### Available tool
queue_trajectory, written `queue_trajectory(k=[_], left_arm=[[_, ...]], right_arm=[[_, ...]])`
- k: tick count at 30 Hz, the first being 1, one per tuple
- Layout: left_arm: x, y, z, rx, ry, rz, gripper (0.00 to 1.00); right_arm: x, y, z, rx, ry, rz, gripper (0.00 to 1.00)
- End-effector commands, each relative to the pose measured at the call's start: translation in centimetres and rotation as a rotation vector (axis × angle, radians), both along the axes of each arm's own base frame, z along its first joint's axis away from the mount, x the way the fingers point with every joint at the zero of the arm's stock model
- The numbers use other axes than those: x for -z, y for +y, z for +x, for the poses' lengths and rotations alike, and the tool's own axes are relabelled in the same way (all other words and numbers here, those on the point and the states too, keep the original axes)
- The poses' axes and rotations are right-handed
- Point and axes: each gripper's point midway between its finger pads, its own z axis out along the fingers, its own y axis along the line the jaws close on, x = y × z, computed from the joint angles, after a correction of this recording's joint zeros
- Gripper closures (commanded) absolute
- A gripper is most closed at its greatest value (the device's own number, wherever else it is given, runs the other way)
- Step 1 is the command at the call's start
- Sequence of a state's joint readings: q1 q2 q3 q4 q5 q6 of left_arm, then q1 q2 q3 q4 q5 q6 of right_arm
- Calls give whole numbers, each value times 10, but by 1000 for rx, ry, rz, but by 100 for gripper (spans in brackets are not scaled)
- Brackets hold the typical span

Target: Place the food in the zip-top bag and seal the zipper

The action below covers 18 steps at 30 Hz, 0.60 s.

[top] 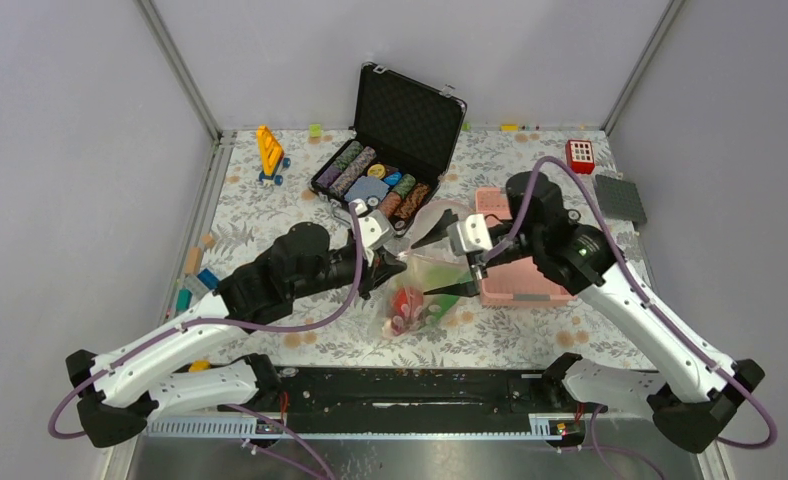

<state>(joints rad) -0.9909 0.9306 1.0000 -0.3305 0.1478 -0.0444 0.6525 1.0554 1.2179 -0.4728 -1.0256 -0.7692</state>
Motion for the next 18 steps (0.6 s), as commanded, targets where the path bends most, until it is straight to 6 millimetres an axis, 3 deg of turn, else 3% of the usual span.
queue_trajectory(k=[1,14,18], left_arm=[[-34,-5,-5,38,-47,-72,100],[-27,-14,-12,113,-54,-58,100],[-26,-14,-11,107,-54,-55,100]], right_arm=[[-11,17,-4,-18,-88,-25,19],[3,33,4,-33,-45,-81,29],[7,37,6,-37,-18,-95,37]])
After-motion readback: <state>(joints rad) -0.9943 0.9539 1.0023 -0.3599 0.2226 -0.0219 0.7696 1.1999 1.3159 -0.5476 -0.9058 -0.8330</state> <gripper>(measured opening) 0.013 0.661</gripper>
